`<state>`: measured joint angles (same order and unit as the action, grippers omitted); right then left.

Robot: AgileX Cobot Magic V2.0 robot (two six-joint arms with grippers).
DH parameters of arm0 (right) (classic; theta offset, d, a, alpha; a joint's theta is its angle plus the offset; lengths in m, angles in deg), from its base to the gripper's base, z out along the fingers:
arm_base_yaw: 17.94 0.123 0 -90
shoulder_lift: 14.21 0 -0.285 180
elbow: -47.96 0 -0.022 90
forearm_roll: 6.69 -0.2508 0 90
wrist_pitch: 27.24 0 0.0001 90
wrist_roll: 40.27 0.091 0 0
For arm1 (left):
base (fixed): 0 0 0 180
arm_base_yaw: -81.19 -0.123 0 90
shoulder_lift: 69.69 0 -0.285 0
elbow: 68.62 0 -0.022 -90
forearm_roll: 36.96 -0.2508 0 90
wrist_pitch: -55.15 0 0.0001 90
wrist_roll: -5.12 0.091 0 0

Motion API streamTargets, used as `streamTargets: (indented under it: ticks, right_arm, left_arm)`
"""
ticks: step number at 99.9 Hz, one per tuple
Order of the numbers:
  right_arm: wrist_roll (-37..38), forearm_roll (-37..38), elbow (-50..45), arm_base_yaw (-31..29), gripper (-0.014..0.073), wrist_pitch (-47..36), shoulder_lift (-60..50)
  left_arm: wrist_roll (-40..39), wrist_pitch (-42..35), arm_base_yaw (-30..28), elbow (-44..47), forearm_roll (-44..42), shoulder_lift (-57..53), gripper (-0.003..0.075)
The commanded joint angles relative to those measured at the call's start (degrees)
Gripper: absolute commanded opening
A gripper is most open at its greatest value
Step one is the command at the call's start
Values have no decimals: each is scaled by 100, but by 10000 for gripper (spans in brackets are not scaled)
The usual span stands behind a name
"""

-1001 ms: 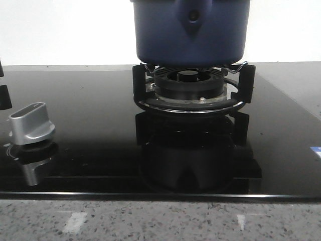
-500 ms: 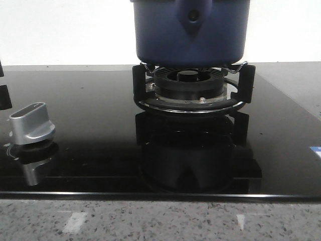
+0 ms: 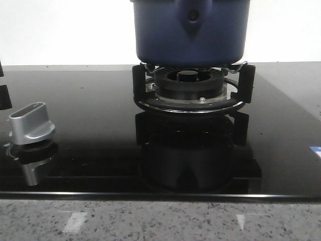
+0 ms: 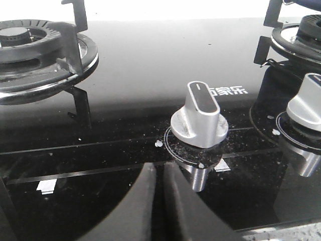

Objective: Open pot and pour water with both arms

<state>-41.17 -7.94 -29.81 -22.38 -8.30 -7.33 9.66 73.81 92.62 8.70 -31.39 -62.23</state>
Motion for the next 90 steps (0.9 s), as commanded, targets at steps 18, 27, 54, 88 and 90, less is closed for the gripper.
streamTargets:
  ticks: [18,27,54,88,90]
  right_arm:
    - [-40,82,-151,10,-74,-73,-75]
    - [-40,82,-151,10,-74,-73,-75]
    - [-40,82,-151,10,-74,-95,-75]
    - [-40,816,-151,10,-74,-603,-75]
    - [-40,816,-151,10,-74,-605,-75]
  left_arm:
    - [-47,-267,54,175,22,-149,-20]
    - [-36,-290,54,175,-22,-149,-20]
    - [-36,-447,54,175,-743,-149,-20]
    - [-36,-499,54,175,-1817,-149,-20]
    - [-36,-499,54,175,-1817,-149,-20]
